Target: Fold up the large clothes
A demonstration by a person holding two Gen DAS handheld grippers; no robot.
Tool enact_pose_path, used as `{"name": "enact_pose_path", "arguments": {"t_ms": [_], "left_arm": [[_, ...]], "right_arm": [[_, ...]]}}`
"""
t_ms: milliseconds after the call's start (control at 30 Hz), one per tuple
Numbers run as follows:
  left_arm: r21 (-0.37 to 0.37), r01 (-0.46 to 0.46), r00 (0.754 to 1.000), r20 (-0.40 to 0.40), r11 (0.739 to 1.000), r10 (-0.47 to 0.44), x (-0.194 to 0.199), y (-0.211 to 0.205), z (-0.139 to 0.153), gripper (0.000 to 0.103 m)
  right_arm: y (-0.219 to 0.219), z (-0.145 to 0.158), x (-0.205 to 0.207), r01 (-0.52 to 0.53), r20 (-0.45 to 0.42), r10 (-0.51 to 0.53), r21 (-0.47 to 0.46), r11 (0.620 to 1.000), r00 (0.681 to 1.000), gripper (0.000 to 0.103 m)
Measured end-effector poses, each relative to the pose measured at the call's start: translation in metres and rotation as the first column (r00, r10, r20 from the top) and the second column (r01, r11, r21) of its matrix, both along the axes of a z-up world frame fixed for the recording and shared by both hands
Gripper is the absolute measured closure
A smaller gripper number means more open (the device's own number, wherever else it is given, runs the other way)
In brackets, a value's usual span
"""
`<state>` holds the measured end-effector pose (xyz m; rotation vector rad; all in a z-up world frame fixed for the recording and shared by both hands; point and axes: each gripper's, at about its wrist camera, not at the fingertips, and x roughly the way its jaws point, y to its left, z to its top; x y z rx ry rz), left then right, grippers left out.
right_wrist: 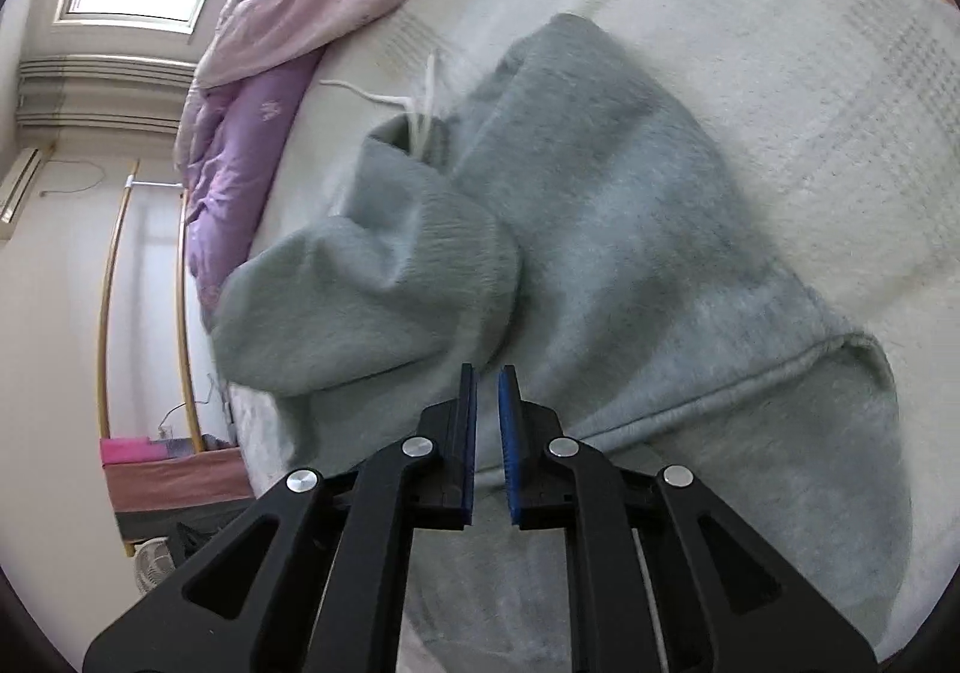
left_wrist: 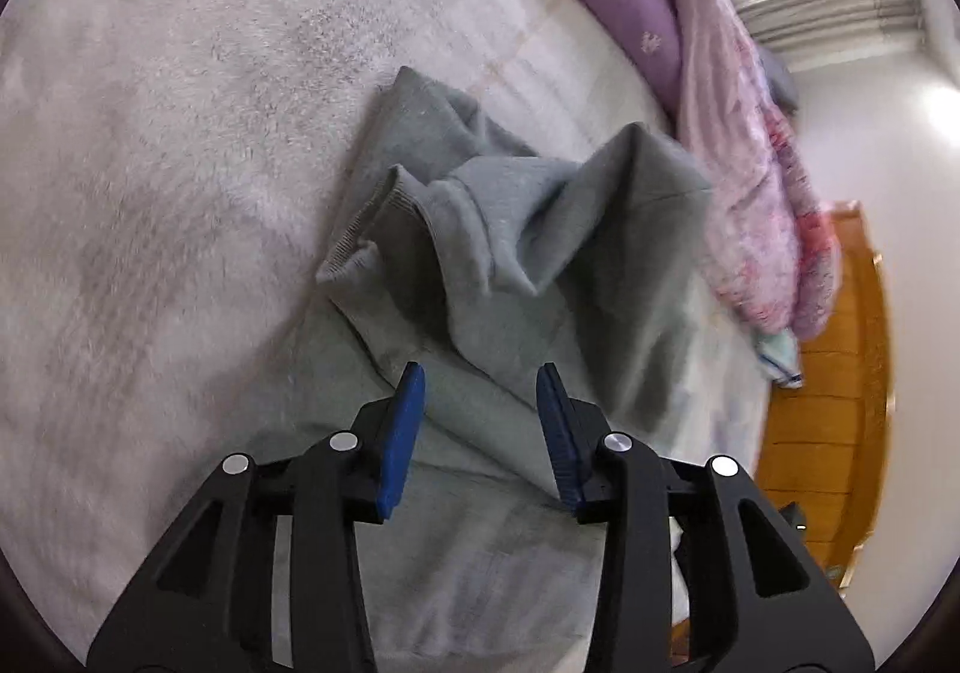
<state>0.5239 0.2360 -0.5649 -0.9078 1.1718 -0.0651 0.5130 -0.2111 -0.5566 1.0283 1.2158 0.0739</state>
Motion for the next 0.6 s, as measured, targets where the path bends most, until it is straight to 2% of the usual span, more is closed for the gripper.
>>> {"name": "enact_pose_path", "arguments": {"t_ms": [67, 100, 133, 200, 267, 400, 467, 500, 533, 567, 600], "left_arm": [[0.011, -0.015, 0.999, 0.03, 1.0, 0.015, 0.006, -0.001, 0.013, 0.062], [0.019, -0.016, 0.999, 0.049, 1.0, 0.015, 0.013, -0.004, 0.019, 0.058], [0.022, -0.014, 0.997, 0.071, 1.0, 0.013, 0.024, -0.008, 0.025, 0.047], [0.03, -0.021, 0.994, 0.104, 0.999, 0.018, 0.049, -0.016, 0.034, 0.036], [0.017, -0.013, 0.994, 0.112, 1.0, 0.011, 0.074, -0.024, 0.035, 0.03], [-0.032, 0.047, 0.999, 0.025, 0.998, -0.046, 0.132, -0.055, 0.011, 0.028], [0.002, 0.063, 0.998, -0.006, 0.998, -0.063, 0.148, -0.069, 0.003, 0.028], [0.021, 0.066, 0.998, -0.017, 0.998, -0.066, 0.15, -0.073, 0.0, 0.037], [0.035, 0.066, 0.998, -0.011, 0.997, -0.066, 0.152, -0.076, -0.001, 0.074], [0.044, 0.067, 0.998, -0.01, 0.997, -0.066, 0.15, -0.077, 0.001, 0.087], [0.043, 0.059, 0.998, -0.003, 0.997, -0.058, 0.146, -0.077, 0.006, 0.088]], "right_arm": [[0.011, 0.012, 0.011, -0.017, 0.026, 0.017, 0.027, 0.999, 1.0, 0.082], [0.016, 0.016, 0.017, -0.029, 0.032, 0.028, 0.032, 0.999, 0.999, 0.074], [0.026, 0.021, 0.029, -0.041, 0.052, 0.039, 0.037, 0.998, 0.998, 0.066], [0.04, 0.022, 0.047, -0.049, 0.073, 0.045, 0.056, 0.997, 0.996, 0.056], [0.049, 0.014, 0.062, -0.015, 0.06, 0.009, 0.114, 0.993, 0.998, 0.056], [0.051, -0.018, 0.075, 0.11, -0.07, -0.098, 0.197, 0.974, 0.993, 0.056], [0.049, -0.026, 0.072, 0.147, -0.106, -0.128, 0.202, 0.968, 0.986, 0.056], [0.048, -0.028, 0.07, 0.157, -0.117, -0.135, 0.201, 0.967, 0.984, 0.054], [0.047, -0.03, 0.068, 0.164, -0.122, -0.141, 0.206, 0.965, 0.983, 0.054], [0.044, -0.031, 0.065, 0.173, -0.126, -0.149, 0.213, 0.962, 0.981, 0.054], [0.041, -0.03, 0.063, 0.173, -0.129, -0.148, 0.209, 0.962, 0.98, 0.053]]}}
